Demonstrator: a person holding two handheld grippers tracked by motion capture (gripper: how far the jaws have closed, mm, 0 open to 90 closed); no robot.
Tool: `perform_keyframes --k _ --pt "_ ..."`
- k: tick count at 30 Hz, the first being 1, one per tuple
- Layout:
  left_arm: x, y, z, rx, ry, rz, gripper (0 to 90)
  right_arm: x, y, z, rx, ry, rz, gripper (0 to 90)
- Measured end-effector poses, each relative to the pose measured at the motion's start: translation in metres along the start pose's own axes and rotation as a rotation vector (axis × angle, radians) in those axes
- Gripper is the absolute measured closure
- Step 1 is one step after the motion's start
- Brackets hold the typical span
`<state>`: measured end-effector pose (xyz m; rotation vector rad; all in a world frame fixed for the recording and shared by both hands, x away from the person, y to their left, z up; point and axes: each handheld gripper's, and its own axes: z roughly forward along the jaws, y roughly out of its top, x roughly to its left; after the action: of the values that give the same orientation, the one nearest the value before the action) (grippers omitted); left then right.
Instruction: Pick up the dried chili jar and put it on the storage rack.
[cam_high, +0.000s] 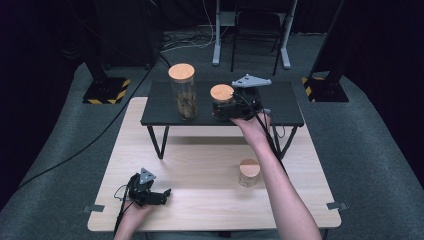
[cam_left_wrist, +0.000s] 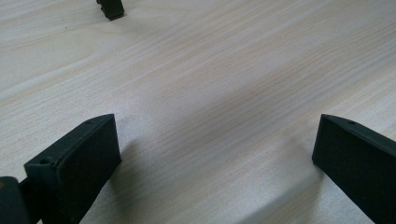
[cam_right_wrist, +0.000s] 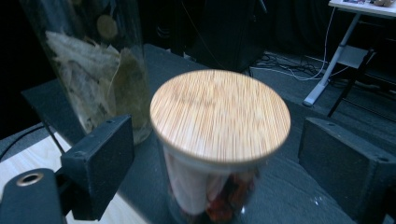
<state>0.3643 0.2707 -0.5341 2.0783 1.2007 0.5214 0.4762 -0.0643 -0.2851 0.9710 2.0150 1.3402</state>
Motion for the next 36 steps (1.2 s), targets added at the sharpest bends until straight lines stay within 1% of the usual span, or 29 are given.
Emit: perform_keyframes --k 5,13,17,19,23,33,36 --pt "0.0 0.0 0.0 0.0 0.0 0.0 0.4 -0.001 -0.008 -0.009 -0.011 0.007 0.005 9.7" --pt "0.0 0.0 0.0 -0.001 -0.001 0.002 0.4 -0.001 -0.016 -0.029 -0.028 0.011 -0.007 9.5" --pt "0.0 0.0 0.0 -0.001 -0.001 0.001 0.4 -0.002 -0.023 -0.039 -0.042 0.013 0.003 9.3" --pt "0.0 0.0 0.0 -0.001 -0.001 0.001 0.4 -0.002 -0.028 -0.044 -0.048 0.023 0.012 9.3" --pt "0.0 0.0 0.0 -0.001 -0.001 0.002 0.4 -0.002 -0.04 -0.053 -0.048 0.026 0.019 9.3" --pt "0.0 0.0 0.0 -0.001 -0.001 0.001 0.4 -0.01 -0.072 -0.068 -0.035 0.013 0.05 9.1" --pt "0.0 0.0 0.0 -0.001 -0.001 0.001 0.4 -0.012 -0.079 -0.072 -0.045 0.005 0.051 9.2"
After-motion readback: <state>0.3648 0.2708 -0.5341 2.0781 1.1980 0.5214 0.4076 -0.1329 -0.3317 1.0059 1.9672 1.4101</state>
